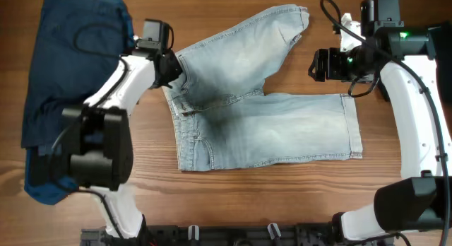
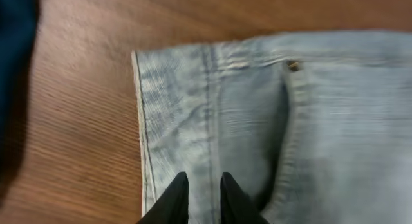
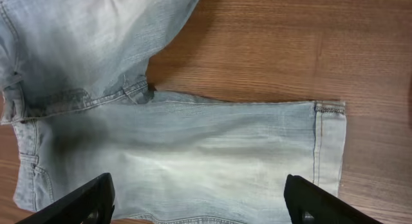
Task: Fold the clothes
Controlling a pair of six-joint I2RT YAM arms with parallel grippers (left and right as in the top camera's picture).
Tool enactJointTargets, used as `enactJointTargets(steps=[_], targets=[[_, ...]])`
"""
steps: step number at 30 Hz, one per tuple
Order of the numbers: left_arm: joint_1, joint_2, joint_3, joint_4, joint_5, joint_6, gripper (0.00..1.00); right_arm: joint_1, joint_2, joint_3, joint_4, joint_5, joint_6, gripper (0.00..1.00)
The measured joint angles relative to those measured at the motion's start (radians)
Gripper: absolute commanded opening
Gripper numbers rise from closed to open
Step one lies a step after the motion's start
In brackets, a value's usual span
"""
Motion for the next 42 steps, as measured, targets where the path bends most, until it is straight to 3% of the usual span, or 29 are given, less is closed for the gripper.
enactJointTargets(steps=[14,24,26,30,32,35,39,42], targets=[[0.0,0.09,0.011,0.075,-0.006,-0.004,0.19,0.0,0.0,0.0,0.005,0.019,0.001,0.86],[0.019,0.166,0.02,0.401,-0.141,-0.004,0.21,0.001,0.0,-0.027,0.038,0.03,0.036,0.89],[0.043,0.177,0.02,0.45,-0.157,-0.004,0.2,0.003,0.0,-0.055,0.106,0.031,0.076,0.89],[0.124,0.179,0.021,0.417,-0.139,-0.005,0.2,0.006,0.003,-0.158,0.353,0.029,0.193,0.71],[0.151,0.171,0.022,0.382,-0.121,-0.005,0.21,0.006,0.02,-0.218,0.529,0.011,0.257,0.67],[0.148,0.158,0.022,0.349,-0.099,-0.007,0.2,0.008,0.074,-0.262,0.703,-0.002,0.346,0.64],[0.094,0.113,0.021,0.289,-0.082,-0.007,0.19,0.042,0.308,-0.29,1.023,-0.013,0.426,0.64],[0.051,0.069,0.021,0.245,-0.073,-0.007,0.17,0.067,0.428,-0.294,1.103,-0.017,0.469,0.64]])
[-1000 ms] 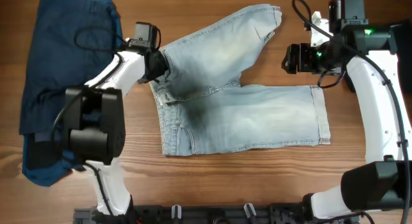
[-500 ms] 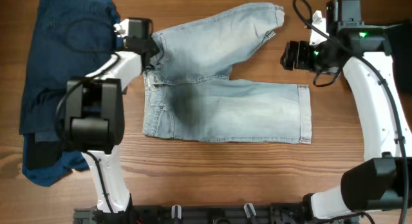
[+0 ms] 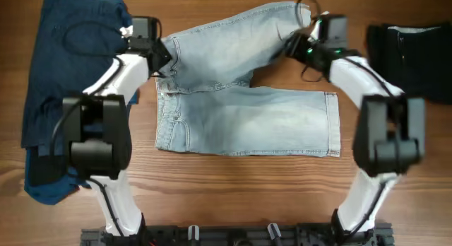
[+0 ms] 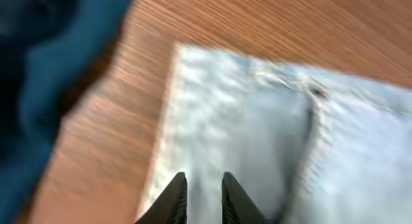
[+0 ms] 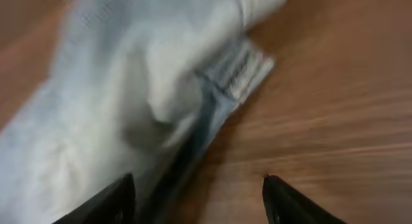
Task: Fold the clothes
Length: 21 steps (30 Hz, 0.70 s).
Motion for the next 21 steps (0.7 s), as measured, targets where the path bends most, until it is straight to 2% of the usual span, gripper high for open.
enactJointTargets(steps=[7,13,17,19,20,21], targets=[[-0.051,-0.093,0.0,-0.081,0.01,0.0,0.15,0.007,0.055,0.0,0.078,0.006,0.048,0.63],[-0.08,-0.145,0.0,-0.124,0.01,0.0,0.14,0.007,0.088,0.0,0.172,0.009,0.058,0.56],[-0.111,-0.15,0.0,-0.135,0.011,0.0,0.15,0.007,0.115,0.002,0.24,0.01,0.072,0.36],[-0.124,-0.15,0.0,-0.135,0.01,0.0,0.16,0.007,0.128,0.002,0.266,0.01,0.074,0.22],[-0.126,-0.15,0.0,-0.135,0.011,0.0,0.15,0.007,0.131,0.002,0.27,0.01,0.07,0.08],[-0.128,-0.15,0.0,-0.135,0.011,0.0,0.16,0.007,0.138,0.003,0.275,0.012,0.073,0.04]])
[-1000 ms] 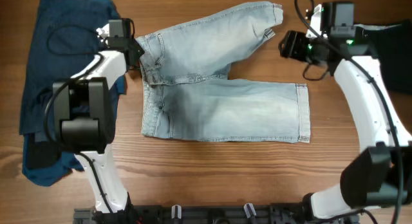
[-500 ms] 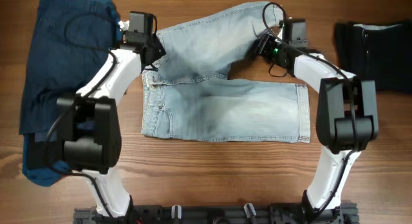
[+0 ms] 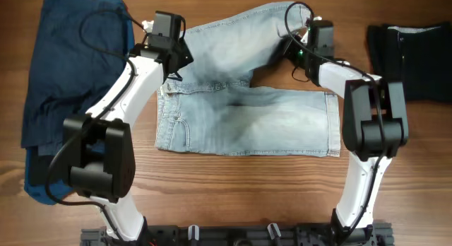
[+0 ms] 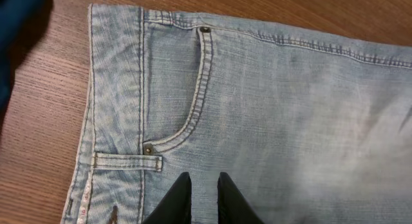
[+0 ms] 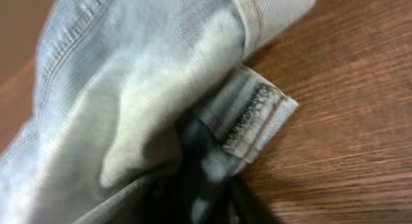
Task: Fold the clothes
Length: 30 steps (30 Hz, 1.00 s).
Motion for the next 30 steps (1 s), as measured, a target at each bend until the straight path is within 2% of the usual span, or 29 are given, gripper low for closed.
enactJointTargets(steps=[7,12,15,17,19,20,21,22,24,25,26,27,28,30], targets=[[0.0,0.0,0.0,-0.006,0.0,0.0,0.15,-0.013,-0.005,0.012,-0.074,0.004,0.0,0.04],[0.0,0.0,0.0,-0.015,0.0,0.0,0.15,-0.079,-0.089,0.006,-0.296,0.079,-0.055,0.05],[0.0,0.0,0.0,-0.016,0.0,0.0,0.15,-0.094,-0.17,-0.004,-0.424,0.155,-0.092,0.12],[0.0,0.0,0.0,-0.017,0.0,0.0,0.15,-0.093,-0.241,-0.005,-0.505,0.219,-0.109,0.2],[-0.001,0.0,0.0,-0.019,0.0,0.0,0.15,-0.093,-0.292,-0.005,-0.572,0.273,-0.118,0.47],[0.0,0.0,0.0,-0.019,0.0,0.0,0.15,-0.094,-0.305,-0.005,-0.594,0.293,-0.121,0.67],[-0.001,0.0,0.0,-0.022,0.0,0.0,0.15,-0.095,-0.309,-0.005,-0.611,0.309,-0.123,0.78],[-0.001,0.0,0.0,-0.029,0.0,0.0,0.15,-0.095,-0.309,-0.005,-0.623,0.317,-0.124,0.84],[0.0,0.0,0.0,-0.041,0.0,0.0,0.15,-0.095,-0.309,-0.005,-0.653,0.33,-0.135,0.88],[0.0,0.0,0.0,-0.05,0.0,0.0,0.16,-0.095,-0.311,-0.005,-0.678,0.333,-0.133,0.95],[0.001,-0.001,0.0,-0.061,0.0,0.001,0.2,-0.095,-0.315,-0.005,-0.709,0.334,-0.135,0.99],[0.002,-0.003,0.0,-0.078,0.0,0.004,0.23,-0.095,-0.323,-0.005,-0.733,0.334,-0.136,1.0],[0.005,-0.011,0.0,-0.098,0.001,0.007,0.32,-0.095,-0.344,-0.005,-0.757,0.33,-0.138,1.0],[0.014,-0.042,-0.001,-0.141,0.0,0.013,0.62,-0.095,-0.405,-0.006,-0.808,0.307,-0.135,1.0]])
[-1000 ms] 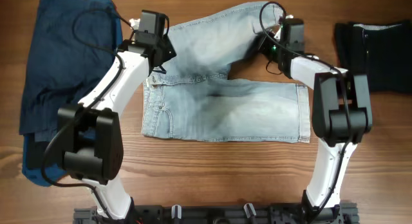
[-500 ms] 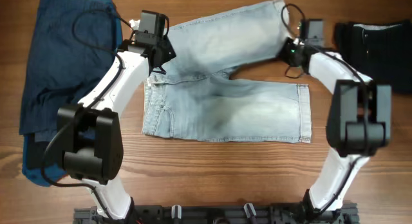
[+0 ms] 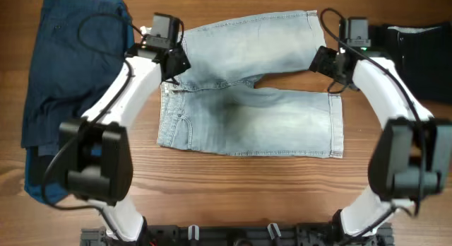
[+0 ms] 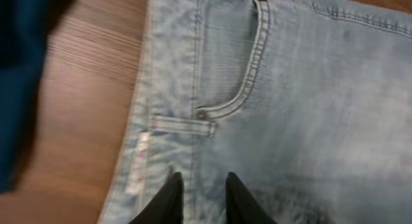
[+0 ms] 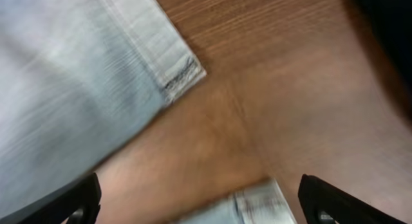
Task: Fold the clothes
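Light-blue denim shorts (image 3: pixel 247 112) lie flat on the wooden table, waistband to the left and both legs pointing right. My left gripper (image 3: pixel 173 66) sits low over the waistband (image 4: pixel 167 89) beside the front pocket seam (image 4: pixel 248 76). Its jaws are close together with flat denim showing in the narrow gap. My right gripper (image 3: pixel 319 62) hangs wide open over bare wood between the two leg ends. The upper leg's hem corner (image 5: pixel 174 69) and the lower leg's hem corner (image 5: pixel 264 198) both show under it, and it holds nothing.
A pile of dark blue garments (image 3: pixel 70 76) lies along the left side, its edge close to the waistband (image 4: pixel 19 69). A black garment (image 3: pixel 417 48) lies at the far right, just beyond the right arm (image 5: pixel 386 31).
The right gripper was shut on the upper leg's hem and is now open, off to the right and lower. That leg now lies stretched out to the right. The left gripper sits slightly lower on the waistband.
At first the upper leg slanted away, the left gripper was shut at the waistband and the right gripper hung open off to the right. Then the shorts lay further left with the right gripper open at the upper hem. It shut on that hem; now the leg lies spread and released.
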Controlling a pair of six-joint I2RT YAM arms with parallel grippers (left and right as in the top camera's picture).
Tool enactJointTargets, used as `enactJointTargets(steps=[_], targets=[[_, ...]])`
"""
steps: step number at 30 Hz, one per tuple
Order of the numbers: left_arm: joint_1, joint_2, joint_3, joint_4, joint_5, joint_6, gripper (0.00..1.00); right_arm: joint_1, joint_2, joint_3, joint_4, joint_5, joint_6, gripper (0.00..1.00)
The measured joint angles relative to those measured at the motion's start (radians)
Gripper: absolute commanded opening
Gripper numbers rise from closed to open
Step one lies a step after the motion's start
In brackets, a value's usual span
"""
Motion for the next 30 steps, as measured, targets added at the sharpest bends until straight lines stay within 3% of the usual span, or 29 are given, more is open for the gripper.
enactJointTargets(steps=[1,3,8,15,20,22,25,30], targets=[[0.007,-0.029,0.0,-0.032,0.005,0.0,0.78,0.0,-0.094,0.0,-0.033,-0.033,0.0,1.0],[0.024,-0.169,0.001,-0.174,0.033,0.0,0.92,-0.001,-0.241,0.002,-0.093,-0.153,-0.023,1.0],[0.024,-0.338,0.002,-0.431,0.09,0.006,0.84,0.0,-0.41,0.005,-0.347,-0.319,-0.112,1.0],[0.023,-0.397,-0.019,-0.693,0.105,-0.034,0.81,0.0,-0.58,-0.003,-0.633,-0.257,0.0,1.0],[0.002,-0.513,-0.238,-0.593,0.105,-0.131,0.8,0.0,-0.763,-0.12,-0.637,-0.193,0.051,0.97],[-0.001,-0.557,-0.391,-0.47,0.106,-0.173,0.77,0.0,-0.813,-0.226,-0.57,-0.179,0.058,0.97],[-0.001,-0.567,-0.568,-0.306,0.107,-0.222,0.75,0.0,-0.835,-0.402,-0.449,-0.172,0.091,0.96],[-0.001,-0.563,-0.689,-0.156,0.104,-0.264,0.75,0.0,-0.784,-0.6,-0.291,-0.172,0.117,0.95]])
